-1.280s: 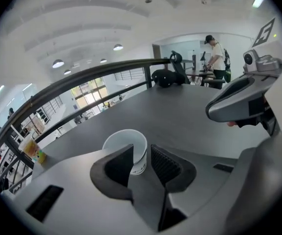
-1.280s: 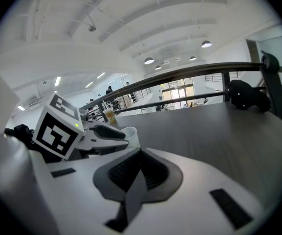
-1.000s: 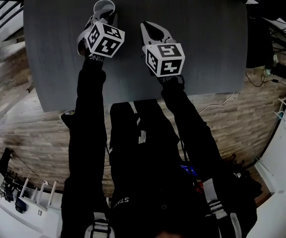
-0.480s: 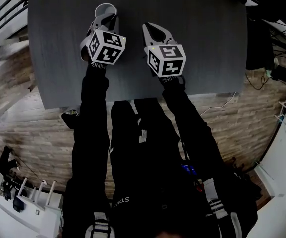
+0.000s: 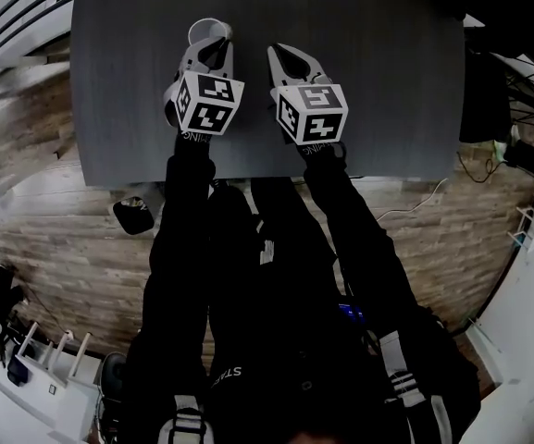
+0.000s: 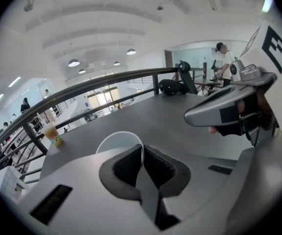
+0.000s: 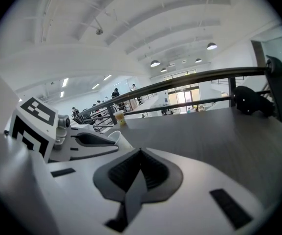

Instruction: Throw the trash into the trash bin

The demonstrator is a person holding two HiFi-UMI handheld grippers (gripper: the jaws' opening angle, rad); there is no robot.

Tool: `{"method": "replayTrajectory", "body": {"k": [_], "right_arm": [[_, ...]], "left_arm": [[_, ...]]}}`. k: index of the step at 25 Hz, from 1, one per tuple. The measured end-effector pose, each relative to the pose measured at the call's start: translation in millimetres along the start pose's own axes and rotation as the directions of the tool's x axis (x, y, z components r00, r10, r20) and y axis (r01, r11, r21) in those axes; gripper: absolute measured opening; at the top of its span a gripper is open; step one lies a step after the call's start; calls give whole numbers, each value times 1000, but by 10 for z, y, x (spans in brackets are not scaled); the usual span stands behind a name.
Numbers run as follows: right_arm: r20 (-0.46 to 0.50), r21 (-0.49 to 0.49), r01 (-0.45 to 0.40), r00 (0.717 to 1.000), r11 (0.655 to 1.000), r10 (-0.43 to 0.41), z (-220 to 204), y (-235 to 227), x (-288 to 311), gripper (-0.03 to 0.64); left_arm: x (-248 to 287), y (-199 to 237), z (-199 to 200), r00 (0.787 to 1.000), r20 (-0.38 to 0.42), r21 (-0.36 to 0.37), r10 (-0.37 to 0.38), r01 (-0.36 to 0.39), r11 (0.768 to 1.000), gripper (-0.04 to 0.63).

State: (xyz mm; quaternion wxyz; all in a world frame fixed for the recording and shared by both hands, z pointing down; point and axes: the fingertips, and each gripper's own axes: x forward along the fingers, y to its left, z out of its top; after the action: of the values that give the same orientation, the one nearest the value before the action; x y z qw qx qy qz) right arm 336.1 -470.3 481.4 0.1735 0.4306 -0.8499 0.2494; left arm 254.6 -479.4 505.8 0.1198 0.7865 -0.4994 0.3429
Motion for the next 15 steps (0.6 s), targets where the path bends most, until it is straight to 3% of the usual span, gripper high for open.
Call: {"method": "replayTrajectory", "body": {"k": [8,15], "right_arm": [[-2,-69,-56,998,996,56,19,448,-82,15],[-6,-138,-134,991,981,135,0,1027,-108,15]], "left_arm": [[-490,179,-120,995,56,-129,87,-79,989,17],[-1049,386,-346,977,94,-248,191,-163,955,16]]}}
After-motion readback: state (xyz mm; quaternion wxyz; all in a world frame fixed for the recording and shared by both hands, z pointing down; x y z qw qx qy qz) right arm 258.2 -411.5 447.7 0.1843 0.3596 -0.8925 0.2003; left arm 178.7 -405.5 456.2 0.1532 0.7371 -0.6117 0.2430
